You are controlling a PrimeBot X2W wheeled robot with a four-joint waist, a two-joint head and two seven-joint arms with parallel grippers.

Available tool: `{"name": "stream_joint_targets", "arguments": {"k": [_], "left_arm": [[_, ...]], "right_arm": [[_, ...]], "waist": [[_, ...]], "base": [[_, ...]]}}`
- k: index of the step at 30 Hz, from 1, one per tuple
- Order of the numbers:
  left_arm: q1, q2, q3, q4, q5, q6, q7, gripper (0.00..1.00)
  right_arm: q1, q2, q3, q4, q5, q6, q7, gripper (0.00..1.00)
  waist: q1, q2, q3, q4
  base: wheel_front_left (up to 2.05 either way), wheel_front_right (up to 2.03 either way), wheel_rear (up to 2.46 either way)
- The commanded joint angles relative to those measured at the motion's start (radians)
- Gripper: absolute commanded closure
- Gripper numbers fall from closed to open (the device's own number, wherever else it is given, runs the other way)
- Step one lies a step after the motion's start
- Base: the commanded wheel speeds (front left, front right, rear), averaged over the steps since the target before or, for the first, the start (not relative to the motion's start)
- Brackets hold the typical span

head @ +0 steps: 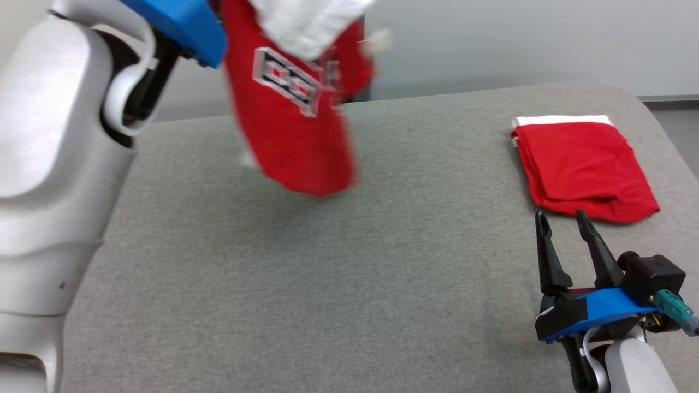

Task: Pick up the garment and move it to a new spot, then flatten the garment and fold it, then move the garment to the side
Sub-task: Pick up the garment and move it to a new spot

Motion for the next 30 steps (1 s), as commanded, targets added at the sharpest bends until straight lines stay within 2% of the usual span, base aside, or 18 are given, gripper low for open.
{"name": "stream_joint_targets", "arguments": {"k": [1, 5, 8, 14, 22, 26, 28, 29, 30], "left_arm": [[0.027, 0.001, -0.008, -0.024, -0.022, -0.001, 0.004, 1.00], [0.108, 0.013, -0.033, -0.072, -0.073, -0.001, 0.009, 1.00], [0.195, 0.025, -0.043, -0.058, -0.104, 0.000, -0.004, 1.00], [0.411, 0.047, -0.064, 0.066, -0.127, 0.031, -0.049, 1.00], [0.532, 0.024, -0.074, 0.238, -0.140, 0.078, -0.089, 1.00], [0.535, -0.001, -0.076, 0.296, -0.146, 0.083, -0.110, 0.99], [0.527, -0.013, -0.076, 0.319, -0.149, 0.082, -0.120, 0.87], [0.523, -0.019, -0.076, 0.330, -0.150, 0.082, -0.124, 0.75], [0.519, -0.024, -0.077, 0.340, -0.148, 0.081, -0.131, 0.52]], "right_arm": [[0.006, -0.002, -0.003, 0.007, 0.010, 0.000, -0.010, 0.00], [0.001, -0.002, -0.007, 0.019, 0.013, 0.000, -0.022, 0.00], [-0.007, -0.002, -0.010, 0.023, 0.015, 0.000, -0.029, 0.00], [-0.022, -0.002, -0.011, 0.034, 0.018, 0.000, -0.038, 0.00], [-0.034, -0.002, -0.017, 0.045, 0.004, 0.000, -0.043, 0.00], [-0.036, -0.002, -0.011, 0.051, 0.000, 0.000, -0.044, 0.00], [-0.038, -0.002, -0.005, 0.052, 0.000, 0.000, -0.044, 0.00], [-0.038, -0.002, -0.003, 0.052, 0.000, 0.000, -0.044, 0.00], [-0.039, -0.002, 0.001, 0.054, 0.000, 0.000, -0.043, 0.00]], "waist": [[0.0002, 0.0003, 0.000, -0.011], [0.0002, 0.0003, 0.025, -0.015], [0.0002, 0.0003, 0.043, -0.012], [0.0002, 0.0003, 0.077, -0.004], [0.0002, 0.0003, 0.099, 0.016], [0.0002, 0.0003, 0.100, 0.030], [0.0002, 0.0003, 0.101, 0.035], [0.0002, 0.0003, 0.101, 0.037], [0.0002, 0.0003, 0.100, 0.038]], "base": [[0.00, 0.00, 0.00], [0.00, 0.00, 0.00], [0.00, 0.00, 0.00], [0.00, 0.00, 0.00], [0.00, 0.00, 0.00], [0.00, 0.00, 0.00], [0.00, 0.00, 0.00], [0.00, 0.00, 0.00], [0.00, 0.00, 0.00]]}}
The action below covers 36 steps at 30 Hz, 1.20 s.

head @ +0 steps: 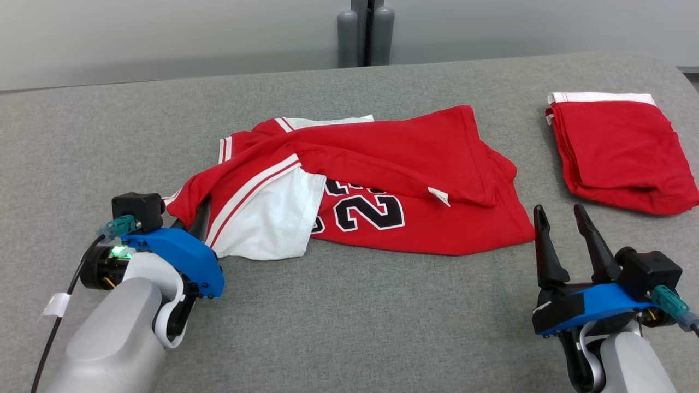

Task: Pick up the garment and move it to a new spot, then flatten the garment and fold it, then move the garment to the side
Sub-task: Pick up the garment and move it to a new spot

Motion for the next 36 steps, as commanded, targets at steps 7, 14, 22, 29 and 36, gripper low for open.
{"name": "stream_joint_targets", "arguments": {"k": [7, 14, 22, 29, 36], "left_arm": [[-0.016, -0.032, -0.003, 0.051, 0.015, 0.010, -0.084, 0.00], [0.021, -0.047, -0.008, 0.041, 0.042, 0.005, -0.137, 0.00], [0.100, -0.066, 0.010, -0.013, 0.041, 0.028, -0.155, 0.00], [0.210, -0.080, 0.061, -0.142, 0.103, 0.091, -0.158, 0.00], [0.355, -0.121, 0.140, -0.262, 0.199, 0.158, -0.158, 0.00]], "right_arm": [[0.005, -0.003, 0.005, 0.020, -0.003, 0.000, 0.002, 0.00], [0.035, -0.003, -0.012, 0.031, -0.016, 0.000, 0.007, 0.00], [0.070, -0.003, -0.022, 0.019, -0.022, 0.000, 0.021, 0.00], [0.100, -0.003, -0.019, 0.002, -0.018, 0.000, 0.028, 0.00], [0.143, -0.003, 0.003, 0.001, -0.010, 0.000, 0.023, 0.00]], "waist": [[0.0000, 0.0000, -0.025, 0.013], [0.0000, 0.0000, -0.097, 0.050], [0.0000, 0.0000, -0.160, 0.089], [0.0000, 0.0000, -0.186, 0.102], [0.0000, 0.0000, -0.189, 0.106]], "base": [[0.00, 0.00, 0.00], [0.00, 0.00, 0.00], [0.00, 0.00, 0.00], [0.00, 0.00, 0.00], [0.00, 0.00, 0.00]]}}
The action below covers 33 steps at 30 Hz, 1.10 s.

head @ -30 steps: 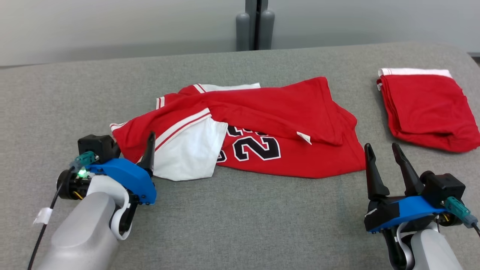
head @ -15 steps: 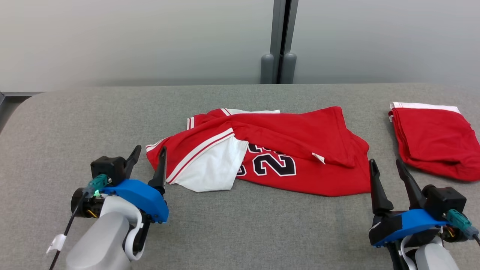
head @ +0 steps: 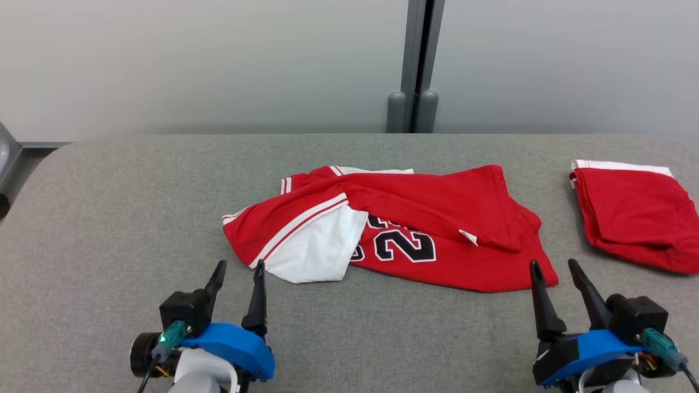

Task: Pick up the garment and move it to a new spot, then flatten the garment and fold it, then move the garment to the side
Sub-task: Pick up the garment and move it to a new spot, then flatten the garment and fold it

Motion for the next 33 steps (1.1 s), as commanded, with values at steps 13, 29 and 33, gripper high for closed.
{"name": "stream_joint_targets", "arguments": {"k": [13, 29, 33], "left_arm": [[0.133, -0.050, 0.135, -0.103, 0.115, 0.032, -0.003, 0.00], [0.138, -0.074, 0.168, -0.098, 0.154, 0.006, -0.003, 0.00], [0.120, -0.079, 0.148, -0.085, 0.168, -0.007, -0.003, 0.00]], "right_arm": [[0.014, -0.003, 0.033, 0.023, 0.004, 0.000, -0.023, 0.00], [-0.001, -0.003, 0.033, 0.041, -0.018, 0.000, -0.024, 0.00], [-0.005, -0.003, 0.033, 0.038, -0.016, 0.000, -0.025, 0.00]], "waist": [[0.0001, 0.0000, -0.012, -0.011], [0.0001, 0.0000, -0.017, -0.007], [0.0001, 0.0000, -0.008, -0.010]], "base": [[0.00, 0.00, 0.00], [0.00, 0.00, 0.00], [0.00, 0.00, 0.00]]}}
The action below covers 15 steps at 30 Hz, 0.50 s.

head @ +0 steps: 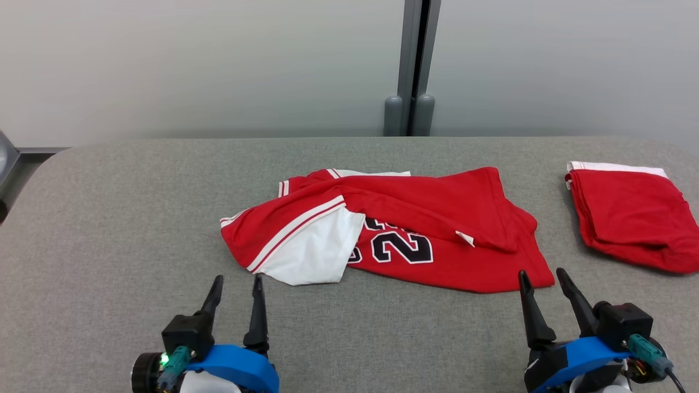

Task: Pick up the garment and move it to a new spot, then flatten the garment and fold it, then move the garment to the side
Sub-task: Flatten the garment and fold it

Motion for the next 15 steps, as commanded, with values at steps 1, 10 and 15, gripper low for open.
{"name": "stream_joint_targets", "arguments": {"k": [1, 10, 15], "left_arm": [[-0.022, -0.004, -0.017, 0.011, 0.014, -0.012, 0.002, 0.00], [-0.140, -0.036, -0.138, 0.109, 0.080, -0.071, 0.061, 0.00], [-0.238, -0.070, -0.186, 0.244, 0.105, -0.077, 0.080, 0.00]], "right_arm": [[-0.015, -0.003, -0.002, -0.002, -0.006, 0.000, -0.005, 0.00], [-0.048, -0.003, 0.007, -0.003, -0.011, 0.000, -0.004, 0.00], [-0.070, -0.003, 0.022, -0.010, -0.008, 0.000, 0.000, 0.00]], "waist": [[0.0000, 0.0000, 0.008, -0.002], [0.0000, 0.0000, 0.067, -0.029], [0.0000, 0.0000, 0.116, -0.062]], "base": [[0.00, 0.00, 0.00], [0.00, 0.00, 0.00], [0.00, 0.00, 0.00]]}}
